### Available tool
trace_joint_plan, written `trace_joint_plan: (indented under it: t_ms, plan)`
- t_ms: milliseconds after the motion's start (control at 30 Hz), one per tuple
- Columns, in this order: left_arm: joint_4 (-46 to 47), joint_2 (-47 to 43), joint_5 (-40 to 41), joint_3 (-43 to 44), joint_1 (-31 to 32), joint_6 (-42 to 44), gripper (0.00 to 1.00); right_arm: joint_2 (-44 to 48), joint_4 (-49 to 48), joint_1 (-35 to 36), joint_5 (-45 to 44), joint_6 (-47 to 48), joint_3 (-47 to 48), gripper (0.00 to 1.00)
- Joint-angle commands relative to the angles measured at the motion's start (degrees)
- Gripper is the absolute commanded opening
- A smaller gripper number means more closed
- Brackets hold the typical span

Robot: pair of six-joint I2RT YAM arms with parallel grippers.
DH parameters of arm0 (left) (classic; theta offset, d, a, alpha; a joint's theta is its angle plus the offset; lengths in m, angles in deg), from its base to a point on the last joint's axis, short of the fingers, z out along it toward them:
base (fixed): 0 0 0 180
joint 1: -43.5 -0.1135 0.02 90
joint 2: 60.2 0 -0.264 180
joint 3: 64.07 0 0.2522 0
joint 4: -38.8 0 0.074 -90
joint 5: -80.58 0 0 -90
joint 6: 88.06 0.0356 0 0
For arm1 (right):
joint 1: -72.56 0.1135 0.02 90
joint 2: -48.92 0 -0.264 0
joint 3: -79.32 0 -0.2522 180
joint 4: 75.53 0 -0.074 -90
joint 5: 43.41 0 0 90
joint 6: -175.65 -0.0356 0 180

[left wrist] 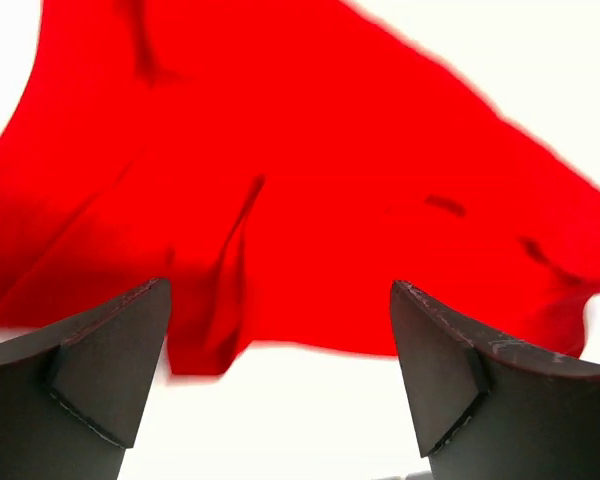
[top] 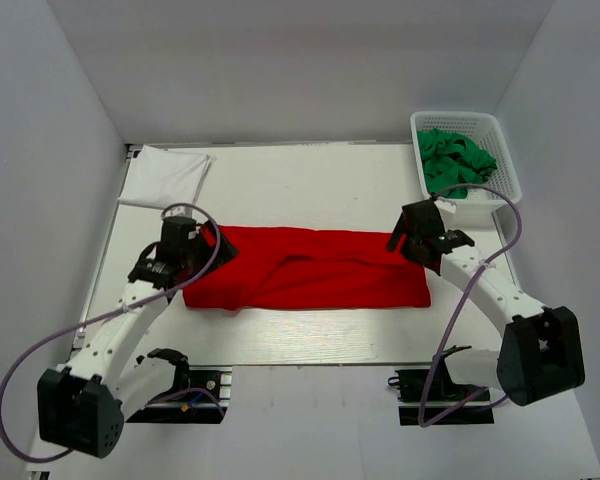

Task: Fold and stack the t-shirts
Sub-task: Fold the other side of the tshirt into a rectangle, then rotate the tshirt 90 degrees

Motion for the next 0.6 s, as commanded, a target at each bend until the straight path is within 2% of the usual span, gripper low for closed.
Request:
trace_joint_plan:
  t_ms: [0, 67, 167, 267, 400, 567]
  plan:
    - [6.64, 5.97, -0.44, 4.13, 0.20, 2.14, 1.00, 1.60, -9.70, 0.99, 8.95, 8.02, 2.60, 0.90]
    - [10.95, 12.03, -3.69, 4.74, 0.20, 2.14, 1.00, 0.38, -14.39, 1.26, 11.72, 9.46, 2.15, 0.90]
    - [10.88, 19.58, -5.11, 6.06, 0.20, 2.14, 1.00, -5.06, -15.02, 1.26, 15.05, 11.47, 4.52, 0.90]
    - [8.33, 22.33, 0.23, 6.59, 0.20, 1.53, 1.00, -9.98, -15.89, 0.82, 15.57, 11.91, 4.88, 0.90]
    - [12.27, 23.47, 0.87, 5.89, 0.20, 2.76, 1.00, -13.86, -15.46, 0.56, 15.50, 11.04, 3.74, 0.90]
    - [17.01, 29.26, 0.70, 4.83, 0.20, 3.03, 1.00, -16.85, -18.00, -1.20, 16.99, 9.46, 0.57, 0.90]
